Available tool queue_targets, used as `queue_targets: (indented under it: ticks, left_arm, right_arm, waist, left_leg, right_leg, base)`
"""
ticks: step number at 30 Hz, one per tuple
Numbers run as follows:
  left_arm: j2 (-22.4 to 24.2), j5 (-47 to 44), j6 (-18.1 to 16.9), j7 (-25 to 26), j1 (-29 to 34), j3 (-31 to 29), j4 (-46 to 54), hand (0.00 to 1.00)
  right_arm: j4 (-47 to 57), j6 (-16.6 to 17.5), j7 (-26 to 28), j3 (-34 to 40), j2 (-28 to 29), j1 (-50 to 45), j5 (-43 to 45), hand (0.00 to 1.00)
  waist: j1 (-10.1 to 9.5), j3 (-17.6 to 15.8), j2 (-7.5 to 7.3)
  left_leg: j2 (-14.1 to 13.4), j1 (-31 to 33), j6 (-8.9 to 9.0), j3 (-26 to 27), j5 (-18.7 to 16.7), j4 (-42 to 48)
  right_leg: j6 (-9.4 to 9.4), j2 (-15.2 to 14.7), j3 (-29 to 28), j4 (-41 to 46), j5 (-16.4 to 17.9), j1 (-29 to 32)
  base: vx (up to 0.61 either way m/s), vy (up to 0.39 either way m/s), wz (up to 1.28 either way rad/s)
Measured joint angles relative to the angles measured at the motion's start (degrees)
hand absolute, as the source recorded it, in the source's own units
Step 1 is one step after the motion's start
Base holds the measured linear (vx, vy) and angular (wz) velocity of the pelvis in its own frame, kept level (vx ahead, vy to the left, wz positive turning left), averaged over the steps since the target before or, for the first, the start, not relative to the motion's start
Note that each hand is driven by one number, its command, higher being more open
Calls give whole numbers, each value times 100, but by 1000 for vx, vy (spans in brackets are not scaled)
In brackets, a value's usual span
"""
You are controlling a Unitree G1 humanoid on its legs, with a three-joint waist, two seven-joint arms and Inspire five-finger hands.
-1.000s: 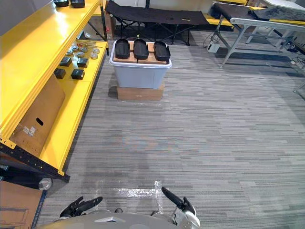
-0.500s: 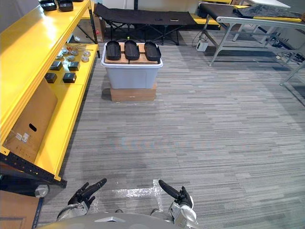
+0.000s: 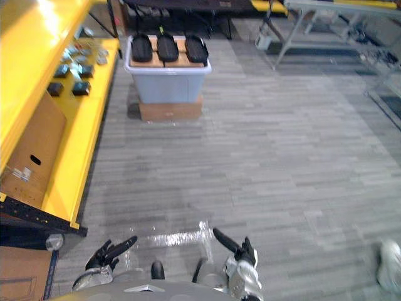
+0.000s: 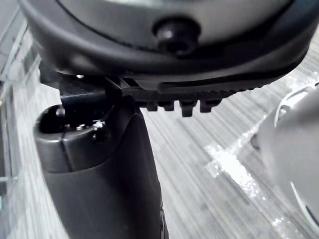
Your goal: Walk over and take three plastic housings, then place them on the shelf
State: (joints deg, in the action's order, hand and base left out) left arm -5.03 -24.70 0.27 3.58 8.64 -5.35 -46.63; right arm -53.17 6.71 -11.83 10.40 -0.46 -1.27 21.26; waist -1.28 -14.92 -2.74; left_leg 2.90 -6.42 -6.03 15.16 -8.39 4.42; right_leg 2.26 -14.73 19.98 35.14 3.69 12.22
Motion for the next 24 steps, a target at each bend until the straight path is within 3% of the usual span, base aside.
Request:
queue_targets:
  ticks: [2,5,8,10,11,12,13,14,15,16,17,18,19,20,21,22,23,24]
  left_arm:
    - [-58,62,3,3,38,1,0,100]
    - [-84,45,0,-5,38,3,1,100]
    - [-66,32,-12,-62,39,13,1,100]
    - [-61,38,-12,-95,105,11,-8,100]
    - [-42,37,10,-58,122,12,-21,100]
    - [-2,-3,18,10,258,8,-24,100]
    - [23,-77,19,6,370,5,-85,100]
    - [73,-207,96,-3,309,-33,-121,100]
    - [137,-192,159,10,243,-118,-195,100]
    - [186,-204,189,9,237,-240,-246,100]
    - [229,-167,372,-60,212,-659,-347,100]
    - [262,-114,361,-75,251,-736,-351,100]
    - [302,-114,348,-85,265,-809,-351,100]
    - [377,-103,335,-109,259,-891,-385,100]
    - [413,-101,355,-142,185,-1041,-410,100]
    - [407,-88,352,-145,140,-1086,-396,100]
    - [401,6,330,-201,135,-1110,-376,100]
    - [379,30,267,-347,196,-1095,-268,100]
  right_arm:
    - [38,8,-50,-62,-26,-73,-11,100]
    - [312,10,-108,-168,-22,-281,-254,100]
    - [342,10,-114,-160,-22,-447,-293,100]
    - [337,10,-73,-60,-40,-559,-264,100]
    - [326,10,-37,-47,-77,-571,-254,100]
    - [318,4,54,-47,-165,-615,-245,100]
    - [258,15,135,-21,-243,-593,-283,100]
    - [117,18,210,-22,-345,-482,-287,100]
    - [90,17,311,-34,-434,-444,-301,100]
    - [53,18,349,-33,-448,-432,-311,100]
    - [-114,26,401,32,-485,-389,-755,100]
    - [-113,25,385,37,-503,-336,-727,100]
    - [-87,26,377,29,-531,-300,-708,100]
    - [-38,24,375,16,-527,-236,-668,100]
    - [-8,11,356,32,-476,-225,-649,100]
    - [19,-1,345,45,-449,-232,-627,100]
    - [18,-24,364,31,-435,-247,-575,100]
    - [8,-198,388,-17,-479,-221,-603,100]
  waist:
    - [5,-38,42]
    - [14,-36,40]
    - [39,-30,29]
    - [83,10,54]
    - [103,43,120]
    - [139,196,298]
    - [109,344,397]
    - [121,360,494]
    - [126,295,614]
    - [125,263,642]
    - [-45,160,579]
    - [-117,154,575]
    - [-128,161,593]
    - [-151,154,666]
    - [-183,108,629]
    - [-202,69,568]
    - [-203,64,578]
    - [-256,21,505]
  left_leg:
    - [-61,-92,60,40,-127,166]
    - [-92,-245,155,35,-186,144]
    - [-107,-430,391,-114,-454,274]
    - [-283,-427,642,-308,-1050,806]
    - [-386,-412,711,-341,-1192,944]
    - [-655,-399,938,-366,-1404,1154]
    - [-884,-134,1103,-393,-1404,1855]
    - [-1250,551,1305,-353,-1029,3250]
    - [-1705,1227,1315,-283,-704,4772]
    - [-1836,1390,1289,-276,-720,5182]
    - [-1515,1771,1270,-293,-749,4743]
    - [-1227,1839,1264,-198,-636,3442]
    - [-1140,1851,1159,-154,-300,2806]
    - [-1058,1935,984,-96,582,1875]
    - [-904,1998,880,-129,835,1252]
    - [-805,1995,878,-152,871,977]
    - [-721,1947,1080,-247,1017,554]
    - [-786,2015,1084,-174,1129,546]
  right_leg:
    - [65,12,181,-366,115,42]
    - [298,243,197,-1638,-79,39]
    - [145,323,108,-1885,-111,9]
    - [-172,437,79,-1661,67,-122]
    - [-193,497,92,-1540,59,-123]
    - [-247,681,183,-1448,96,-163]
    - [-427,898,256,-1496,265,-254]
    - [-503,1023,343,-1669,310,-404]
    - [-633,1221,403,-1967,309,-780]
    - [-663,1303,407,-2084,316,-993]
    - [-752,1258,382,-2641,248,-2110]
    - [-726,1250,318,-2855,238,-2276]
    - [-680,1279,271,-2906,240,-2316]
    - [-581,1361,161,-2938,290,-2399]
    - [-527,1332,57,-2942,463,-2526]
    - [-490,1287,16,-2923,542,-2595]
    - [-403,1261,-56,-2921,714,-2684]
    - [-314,1259,-307,-2857,1291,-2804]
  base:
    - [163,87,-15]
    - [264,5,3]
    - [264,-105,27]
    - [366,-271,40]
    - [349,-272,25]
    - [439,-245,10]
    - [546,-305,5]
    - [672,-348,13]
    - [564,-315,14]
    - [894,-390,7]
    - [741,-258,-28]
    - [757,-212,-38]
    - [387,6,-44]
    - [406,91,-35]
    - [349,123,-33]
    - [325,144,-29]
    - [275,156,-44]
    - [365,222,-38]
